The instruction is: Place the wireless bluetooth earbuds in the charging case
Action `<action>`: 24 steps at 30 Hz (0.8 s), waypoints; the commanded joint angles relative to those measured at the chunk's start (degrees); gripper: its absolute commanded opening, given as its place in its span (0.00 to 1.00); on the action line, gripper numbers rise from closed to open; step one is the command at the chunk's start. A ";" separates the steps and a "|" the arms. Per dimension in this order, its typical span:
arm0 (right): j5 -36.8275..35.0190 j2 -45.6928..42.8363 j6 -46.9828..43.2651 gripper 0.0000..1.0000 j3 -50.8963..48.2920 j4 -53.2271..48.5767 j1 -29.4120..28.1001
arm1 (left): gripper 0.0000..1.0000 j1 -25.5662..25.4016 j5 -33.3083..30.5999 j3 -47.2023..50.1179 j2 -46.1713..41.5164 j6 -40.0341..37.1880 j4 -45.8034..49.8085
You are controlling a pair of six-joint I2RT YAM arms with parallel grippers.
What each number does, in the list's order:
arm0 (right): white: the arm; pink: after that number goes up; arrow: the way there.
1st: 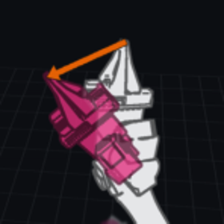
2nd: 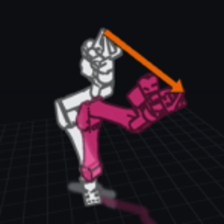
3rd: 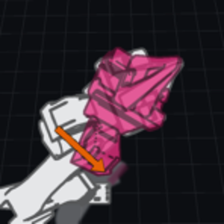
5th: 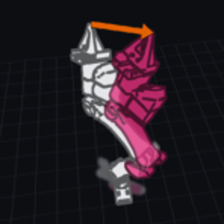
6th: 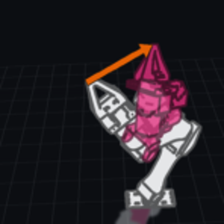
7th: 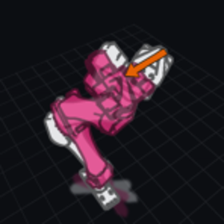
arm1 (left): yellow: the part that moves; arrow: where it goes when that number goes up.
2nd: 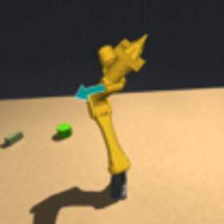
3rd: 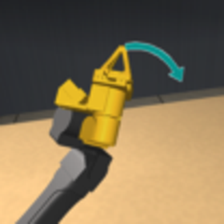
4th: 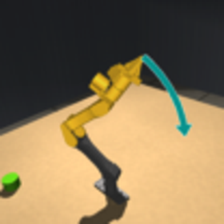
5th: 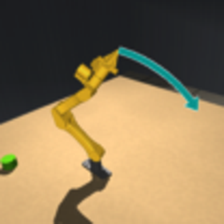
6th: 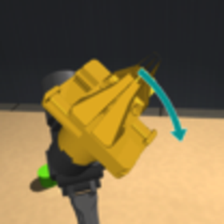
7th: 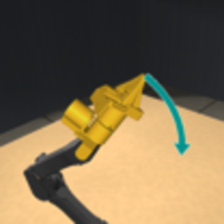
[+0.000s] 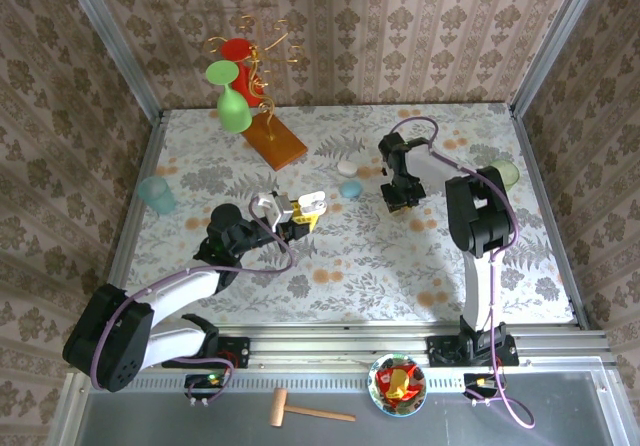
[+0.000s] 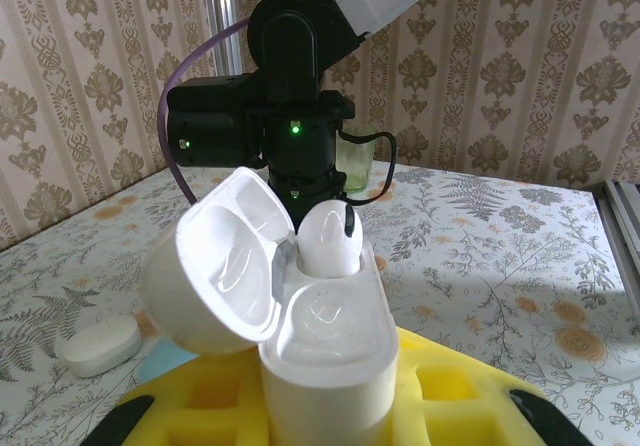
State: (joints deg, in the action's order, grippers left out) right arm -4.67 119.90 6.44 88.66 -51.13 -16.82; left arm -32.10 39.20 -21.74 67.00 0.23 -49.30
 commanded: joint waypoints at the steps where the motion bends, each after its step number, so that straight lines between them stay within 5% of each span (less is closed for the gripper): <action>1: 1.74 -3.22 1.45 0.30 -0.89 1.26 -0.31 | 0.06 0.28 1.19 -0.32 0.06 -0.30 -1.02; 15: 0.03 0.58 2.81 0.18 -0.31 2.51 0.61 | 0.06 0.28 0.50 0.40 -1.43 -1.24 0.43; 24: -5.33 -5.32 3.15 0.08 -2.64 2.31 0.30 | 0.06 0.28 0.32 0.29 -1.44 -1.26 0.36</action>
State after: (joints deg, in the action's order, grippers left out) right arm -5.87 118.69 9.15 87.13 -47.97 -16.64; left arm -32.10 39.18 -21.71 66.98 0.19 -48.66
